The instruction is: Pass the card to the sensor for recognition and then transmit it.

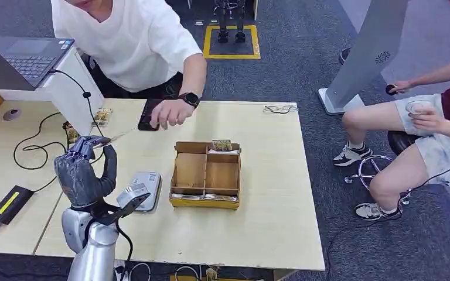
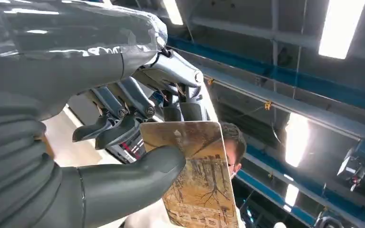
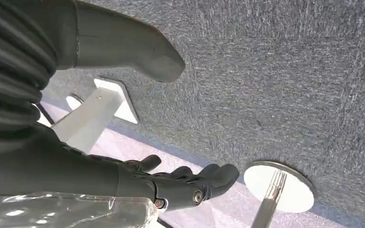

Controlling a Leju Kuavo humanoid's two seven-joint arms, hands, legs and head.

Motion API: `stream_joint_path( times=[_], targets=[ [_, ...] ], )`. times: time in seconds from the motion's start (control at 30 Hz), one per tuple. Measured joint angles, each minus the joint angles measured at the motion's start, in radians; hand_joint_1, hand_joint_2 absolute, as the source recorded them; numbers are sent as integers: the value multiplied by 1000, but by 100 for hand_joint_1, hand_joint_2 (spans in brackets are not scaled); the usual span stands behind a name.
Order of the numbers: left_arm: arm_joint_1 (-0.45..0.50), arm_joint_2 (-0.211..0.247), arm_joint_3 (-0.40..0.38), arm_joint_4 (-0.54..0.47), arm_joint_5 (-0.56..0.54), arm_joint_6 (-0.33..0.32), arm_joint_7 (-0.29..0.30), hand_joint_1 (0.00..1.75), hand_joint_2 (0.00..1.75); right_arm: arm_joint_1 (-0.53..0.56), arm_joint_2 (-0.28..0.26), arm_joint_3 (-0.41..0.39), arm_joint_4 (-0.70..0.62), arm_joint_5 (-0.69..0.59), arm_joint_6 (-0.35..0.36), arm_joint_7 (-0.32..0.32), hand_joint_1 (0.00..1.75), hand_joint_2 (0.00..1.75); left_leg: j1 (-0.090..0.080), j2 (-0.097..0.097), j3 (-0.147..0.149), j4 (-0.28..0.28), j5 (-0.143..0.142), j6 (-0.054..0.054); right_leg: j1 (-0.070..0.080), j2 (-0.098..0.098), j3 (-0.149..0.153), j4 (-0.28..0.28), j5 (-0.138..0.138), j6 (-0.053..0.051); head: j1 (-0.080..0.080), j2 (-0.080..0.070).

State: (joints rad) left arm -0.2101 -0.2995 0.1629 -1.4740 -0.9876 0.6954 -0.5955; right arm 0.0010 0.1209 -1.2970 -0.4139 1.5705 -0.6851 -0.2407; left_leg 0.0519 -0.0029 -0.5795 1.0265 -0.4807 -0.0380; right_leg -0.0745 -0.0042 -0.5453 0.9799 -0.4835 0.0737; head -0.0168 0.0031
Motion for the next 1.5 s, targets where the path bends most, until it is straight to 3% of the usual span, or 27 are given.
stream_joint_path(
  times=[0.2,0.4,0.6,0.8,1.0,1.17,1.23,1.5],
  targets=[
    [1,0,0,-8,-38,0,23,175,175,0,-2,0,6,0,-2,-5,0,175,0,0,0,0,0,0,0,0,0,0,0,0,0,0],
    [2,0,6,-7,-131,0,88,175,175,-2,-6,0,14,0,-2,-11,0,175,0,0,0,0,0,0,0,0,0,0,0,0,0,0],
    [2,0,9,-7,-141,0,90,175,175,-3,-8,0,19,0,-2,-11,0,175,0,0,0,0,0,0,0,0,0,0,0,0,0,0],
    [3,0,27,29,-260,0,165,175,175,-7,-14,3,29,0,-2,-8,0,175,0,0,0,0,0,0,0,0,0,0,0,0,0,0],
    [-10,10,37,134,-383,0,365,175,175,-11,-26,19,44,0,-4,12,0,175,0,0,0,0,0,0,0,0,0,0,0,0,0,0],
    [-26,78,-38,253,-400,0,656,175,175,-13,-33,30,50,0,-2,32,0,175,0,1,0,0,0,0,0,1,-1,0,0,0,-1,0],
    [-33,109,-74,295,-396,-7,696,175,175,-12,-35,33,51,0,-1,38,0,175,0,1,0,0,0,0,0,1,-1,0,0,0,-1,0],
    [-57,200,-240,432,-383,-146,849,175,175,-11,-39,74,50,0,8,71,0,175,0,1,0,0,0,0,0,1,-1,0,0,0,-1,0]
  ],
)
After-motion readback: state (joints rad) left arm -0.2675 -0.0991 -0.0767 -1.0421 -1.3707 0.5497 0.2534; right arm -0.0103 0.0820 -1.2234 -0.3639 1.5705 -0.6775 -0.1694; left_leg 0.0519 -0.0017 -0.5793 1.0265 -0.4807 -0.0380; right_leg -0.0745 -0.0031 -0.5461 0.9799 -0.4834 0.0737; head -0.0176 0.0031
